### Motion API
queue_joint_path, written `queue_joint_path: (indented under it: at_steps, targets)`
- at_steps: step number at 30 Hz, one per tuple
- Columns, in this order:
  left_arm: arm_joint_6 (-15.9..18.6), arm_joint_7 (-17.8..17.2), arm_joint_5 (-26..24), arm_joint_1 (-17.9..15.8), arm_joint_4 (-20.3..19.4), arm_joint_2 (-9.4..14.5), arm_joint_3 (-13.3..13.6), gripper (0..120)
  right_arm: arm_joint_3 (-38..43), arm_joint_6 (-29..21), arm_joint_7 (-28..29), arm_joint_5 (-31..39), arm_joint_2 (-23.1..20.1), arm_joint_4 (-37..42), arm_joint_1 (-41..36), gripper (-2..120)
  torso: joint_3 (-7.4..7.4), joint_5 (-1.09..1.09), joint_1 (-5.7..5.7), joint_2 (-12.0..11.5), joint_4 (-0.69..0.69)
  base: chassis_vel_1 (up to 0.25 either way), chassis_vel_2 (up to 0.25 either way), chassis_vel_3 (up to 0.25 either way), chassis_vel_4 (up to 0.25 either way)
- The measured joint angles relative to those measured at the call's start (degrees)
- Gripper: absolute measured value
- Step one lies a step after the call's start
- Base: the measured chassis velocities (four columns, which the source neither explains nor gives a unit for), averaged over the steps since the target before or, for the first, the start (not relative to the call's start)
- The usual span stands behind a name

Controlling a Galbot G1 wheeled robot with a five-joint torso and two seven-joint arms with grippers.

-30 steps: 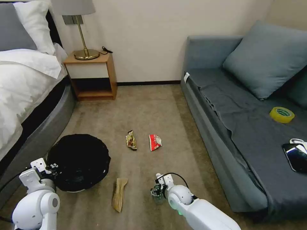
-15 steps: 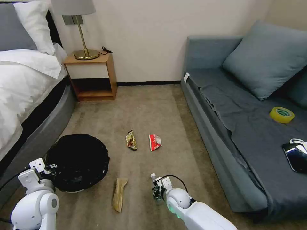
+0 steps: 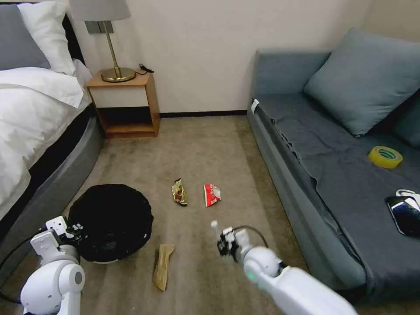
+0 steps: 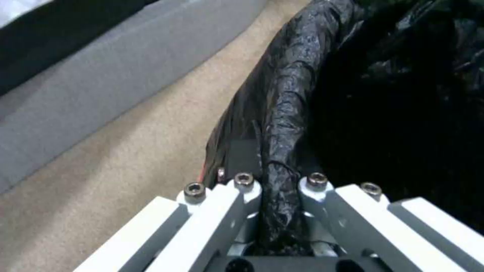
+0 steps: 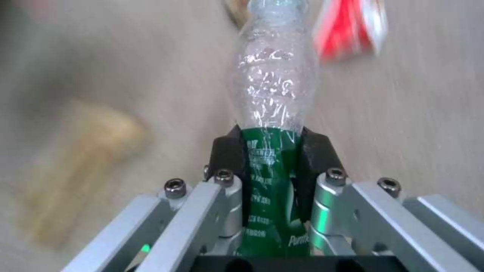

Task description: Pick up the trash bin, then pick up the garbage on the floor and place it into the trash bin.

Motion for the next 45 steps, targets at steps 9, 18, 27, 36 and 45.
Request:
queue_joint_path:
  at_steps: [9,18,27,36,45]
  targets:
    - [0.14,-0.17,1.22,0.75,-0.21,-1.03,2.25,3,-8.0,3.43,7.6,14.64,9.83,9.83,14.82,14,0.0,-0.01,0.0,0.0,0.03,0.0,0.0,0.0,0.0]
    - [0.33,-0.34,1.91,0.82,-1.17,-2.47,2.84,3,-23.03,9.03,11.72,13.46,21.05,-0.39,19.71,14,0.0,-0.02,0.0,-0.01,0.01,0.0,0.0,0.0,0.0]
    - [0.37,-0.37,1.99,0.99,-1.73,-2.78,2.55,3,-26.42,12.23,13.54,10.14,25.46,-6.56,18.61,32,0.0,-0.01,0.0,-0.01,0.01,0.0,0.0,0.0,0.0]
    - [0.37,-0.35,1.97,1.06,-1.79,-2.75,2.62,3,-25.81,12.08,13.37,9.63,24.33,-5.65,18.66,63,0.0,-0.01,0.0,-0.01,0.01,0.0,0.0,0.0,0.0]
    - [0.35,-0.33,1.85,1.17,-2.1,-2.63,2.3,3,-23.69,11.98,12.85,8.01,24.17,-5.2,18.8,94,0.0,0.0,0.0,-0.01,0.01,0.0,0.0,0.0,0.0]
